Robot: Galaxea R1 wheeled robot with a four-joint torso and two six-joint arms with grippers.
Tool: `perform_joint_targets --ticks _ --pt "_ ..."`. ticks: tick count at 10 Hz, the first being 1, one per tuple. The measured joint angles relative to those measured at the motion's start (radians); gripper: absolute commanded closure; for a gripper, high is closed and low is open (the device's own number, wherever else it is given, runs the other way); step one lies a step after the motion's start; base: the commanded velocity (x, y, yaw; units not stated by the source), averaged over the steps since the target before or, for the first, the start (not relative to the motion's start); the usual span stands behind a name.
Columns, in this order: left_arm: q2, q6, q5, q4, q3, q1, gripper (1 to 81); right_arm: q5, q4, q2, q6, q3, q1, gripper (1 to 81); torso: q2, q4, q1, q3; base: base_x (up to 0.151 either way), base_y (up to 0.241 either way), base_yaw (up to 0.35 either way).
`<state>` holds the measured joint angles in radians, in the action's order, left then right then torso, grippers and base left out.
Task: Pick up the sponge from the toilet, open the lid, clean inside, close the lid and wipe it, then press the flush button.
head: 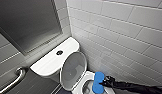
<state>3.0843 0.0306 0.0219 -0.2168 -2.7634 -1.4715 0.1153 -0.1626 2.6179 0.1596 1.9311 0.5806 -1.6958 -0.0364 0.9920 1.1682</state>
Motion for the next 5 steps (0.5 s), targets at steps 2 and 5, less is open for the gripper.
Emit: perform_joint_targets --ticks 2,5 --pt "0.003 0.000 0.000 0.000 0.000 0.000 1.0 -0.047 -0.007 -0.036 0.000 -0.030 0.046 81.1 0.000 0.000 0.000 0.000 0.000 0.000 0.000" --pt "0.010 0.000 0.001 -0.001 0.000 0.000 1.0 -0.092 -0.027 -0.121 0.003 -0.131 0.059 81.1 0.000 0.000 0.000 0.000 0.000 0.000 0.000"
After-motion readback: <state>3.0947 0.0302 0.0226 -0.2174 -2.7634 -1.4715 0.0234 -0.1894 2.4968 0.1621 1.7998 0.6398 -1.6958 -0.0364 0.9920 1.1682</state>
